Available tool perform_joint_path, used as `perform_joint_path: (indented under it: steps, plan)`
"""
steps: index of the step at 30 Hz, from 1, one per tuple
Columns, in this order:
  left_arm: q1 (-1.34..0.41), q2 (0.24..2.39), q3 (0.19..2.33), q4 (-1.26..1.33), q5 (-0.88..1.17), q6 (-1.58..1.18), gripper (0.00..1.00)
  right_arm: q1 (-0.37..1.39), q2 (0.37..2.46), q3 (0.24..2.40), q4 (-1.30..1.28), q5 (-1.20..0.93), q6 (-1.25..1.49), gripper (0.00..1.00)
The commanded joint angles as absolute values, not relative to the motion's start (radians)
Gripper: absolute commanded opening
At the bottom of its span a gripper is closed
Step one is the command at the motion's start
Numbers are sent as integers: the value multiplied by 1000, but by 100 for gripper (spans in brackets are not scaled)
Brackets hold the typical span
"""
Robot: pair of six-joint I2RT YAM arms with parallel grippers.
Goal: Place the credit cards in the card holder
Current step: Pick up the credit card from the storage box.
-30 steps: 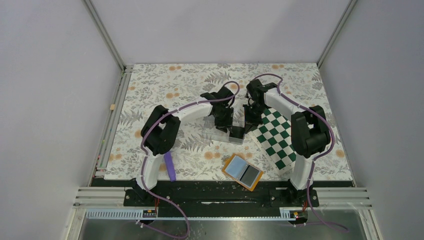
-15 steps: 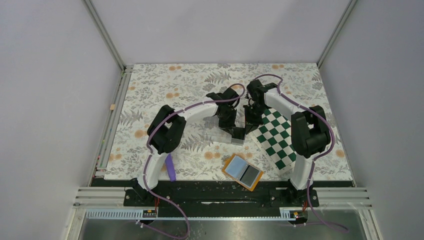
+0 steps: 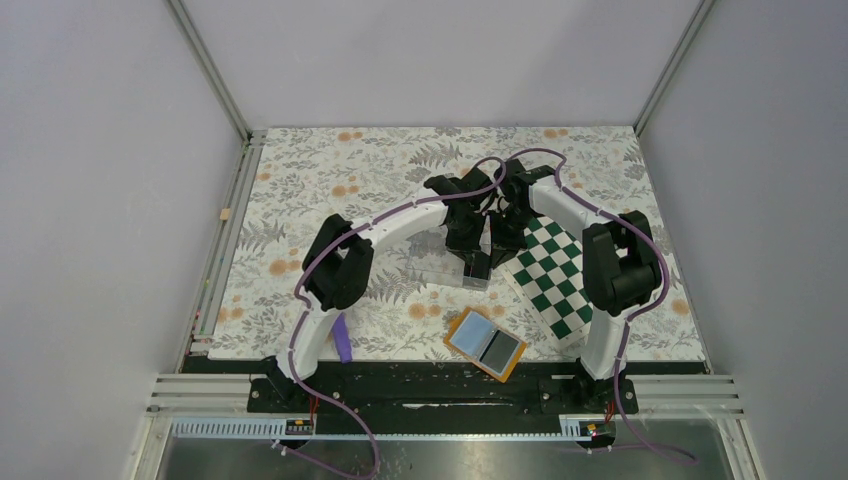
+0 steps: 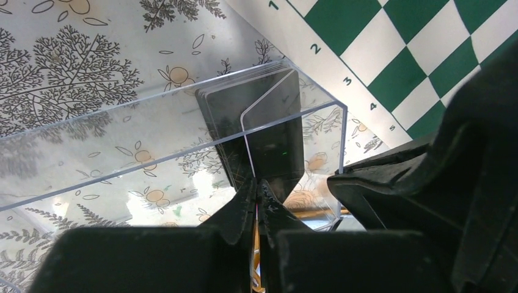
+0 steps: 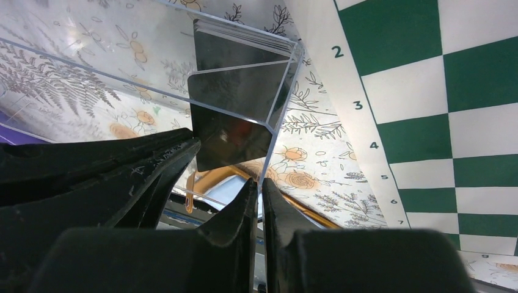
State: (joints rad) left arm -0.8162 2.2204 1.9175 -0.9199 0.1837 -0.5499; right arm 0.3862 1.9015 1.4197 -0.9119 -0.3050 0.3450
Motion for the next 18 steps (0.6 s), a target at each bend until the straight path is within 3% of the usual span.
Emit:
perform_joint_path:
  steps: [1,9,18]
  plan:
    - [-843,2249,1953,-912,174,-518,1,396,1881,1415,-910,-312,336,12]
    - [-840,2196,1908,-790,297,-551,1,396,1873,1417,-911,-309,334,12]
    - [-831,2156,1839,-687,380,-577,14,396,1865,1414,-908,-310,335,12]
